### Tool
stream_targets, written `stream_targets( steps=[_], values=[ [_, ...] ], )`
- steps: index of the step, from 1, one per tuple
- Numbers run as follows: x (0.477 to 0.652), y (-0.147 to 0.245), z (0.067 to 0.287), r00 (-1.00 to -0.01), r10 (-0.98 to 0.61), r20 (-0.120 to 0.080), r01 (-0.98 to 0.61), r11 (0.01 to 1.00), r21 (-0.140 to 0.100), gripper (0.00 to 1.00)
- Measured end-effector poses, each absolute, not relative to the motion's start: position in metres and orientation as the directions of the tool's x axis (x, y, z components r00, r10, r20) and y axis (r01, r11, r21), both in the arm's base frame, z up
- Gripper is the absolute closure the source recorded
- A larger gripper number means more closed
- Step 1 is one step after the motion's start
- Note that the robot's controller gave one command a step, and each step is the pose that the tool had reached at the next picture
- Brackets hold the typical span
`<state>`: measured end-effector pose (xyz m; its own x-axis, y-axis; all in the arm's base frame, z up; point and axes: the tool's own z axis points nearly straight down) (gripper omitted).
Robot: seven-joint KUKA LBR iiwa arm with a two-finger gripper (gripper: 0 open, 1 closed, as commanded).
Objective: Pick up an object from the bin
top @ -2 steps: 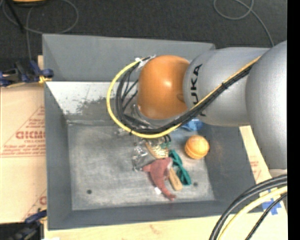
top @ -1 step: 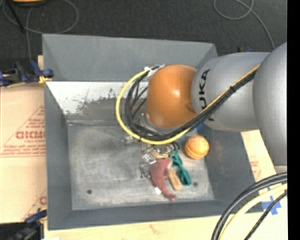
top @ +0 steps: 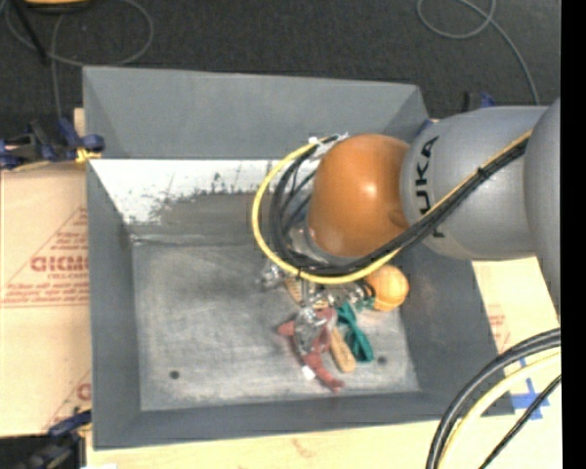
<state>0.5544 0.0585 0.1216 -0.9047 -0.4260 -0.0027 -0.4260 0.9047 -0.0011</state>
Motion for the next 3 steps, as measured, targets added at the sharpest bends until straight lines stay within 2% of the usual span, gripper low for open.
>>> stream_targets(
  steps=[1, 2, 3],
  values=[
    [0.55, 0.038, 0.097, -0.769, -0.64, 0.001, -0.64, 0.769, 0.003, 1.0],
    [0.55, 0.038, 0.097, -0.769, -0.639, 0.001, -0.639, 0.769, 0.003, 1.0],
    [0.549, 0.037, 0.14, -0.752, -0.66, 0.004, -0.66, 0.752, 0.004, 1.0]
  ],
)
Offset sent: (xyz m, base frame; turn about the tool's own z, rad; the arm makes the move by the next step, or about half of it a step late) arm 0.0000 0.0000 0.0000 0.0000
